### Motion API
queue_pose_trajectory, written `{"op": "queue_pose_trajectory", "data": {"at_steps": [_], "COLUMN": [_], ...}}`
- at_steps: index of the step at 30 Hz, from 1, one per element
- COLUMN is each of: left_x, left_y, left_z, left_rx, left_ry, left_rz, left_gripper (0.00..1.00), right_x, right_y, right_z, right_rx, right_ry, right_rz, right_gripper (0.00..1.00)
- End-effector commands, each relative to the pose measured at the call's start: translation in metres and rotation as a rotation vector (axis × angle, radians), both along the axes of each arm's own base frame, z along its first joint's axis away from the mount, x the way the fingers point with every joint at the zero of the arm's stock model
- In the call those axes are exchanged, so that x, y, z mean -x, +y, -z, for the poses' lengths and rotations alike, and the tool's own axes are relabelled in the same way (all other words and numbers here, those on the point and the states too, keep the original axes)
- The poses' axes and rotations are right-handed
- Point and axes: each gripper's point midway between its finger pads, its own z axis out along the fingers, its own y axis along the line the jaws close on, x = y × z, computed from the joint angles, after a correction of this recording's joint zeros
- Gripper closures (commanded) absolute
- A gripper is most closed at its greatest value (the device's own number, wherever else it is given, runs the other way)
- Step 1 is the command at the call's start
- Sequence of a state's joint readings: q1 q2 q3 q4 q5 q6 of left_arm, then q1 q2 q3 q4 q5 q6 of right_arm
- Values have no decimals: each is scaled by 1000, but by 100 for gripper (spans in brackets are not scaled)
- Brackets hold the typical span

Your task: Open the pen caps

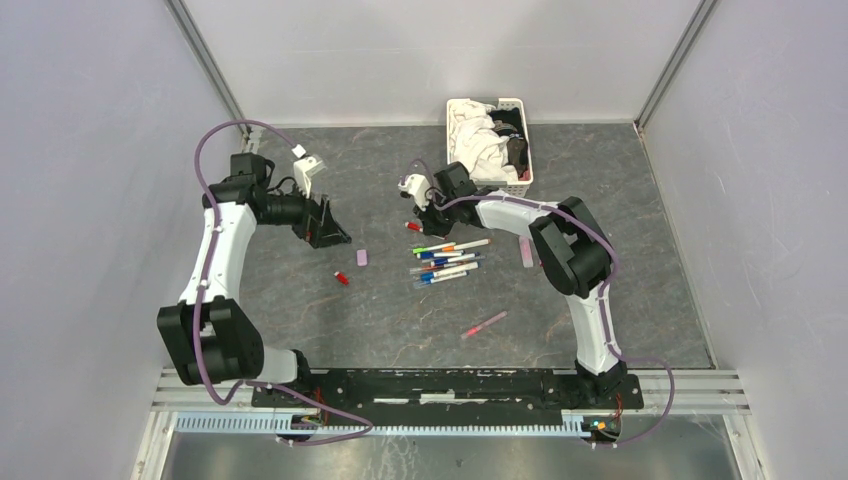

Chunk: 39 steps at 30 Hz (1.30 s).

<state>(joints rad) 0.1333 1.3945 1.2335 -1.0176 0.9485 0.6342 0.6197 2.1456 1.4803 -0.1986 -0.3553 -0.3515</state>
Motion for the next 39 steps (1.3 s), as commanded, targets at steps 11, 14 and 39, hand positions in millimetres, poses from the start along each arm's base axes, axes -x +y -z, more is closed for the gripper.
{"op": "queue_pose_trajectory", "data": {"at_steps": [11, 14, 39], "left_x": [20, 19, 40], "left_y": [-28, -35, -90], "left_z": [27, 26, 19], "left_rx": [26, 33, 92], "left_ry": [-1, -15, -12], "left_rz": [206, 239, 477], "left_gripper": [0, 0, 42], "right_x": [4, 34, 162], "right_y": [30, 40, 65], "right_z": [-98, -129, -172], "right_rx": [-234, -338, -528], "right_ry": [-35, 16, 294], "right_rz": [-51, -129, -475], "right_gripper": [100, 100, 100]}}
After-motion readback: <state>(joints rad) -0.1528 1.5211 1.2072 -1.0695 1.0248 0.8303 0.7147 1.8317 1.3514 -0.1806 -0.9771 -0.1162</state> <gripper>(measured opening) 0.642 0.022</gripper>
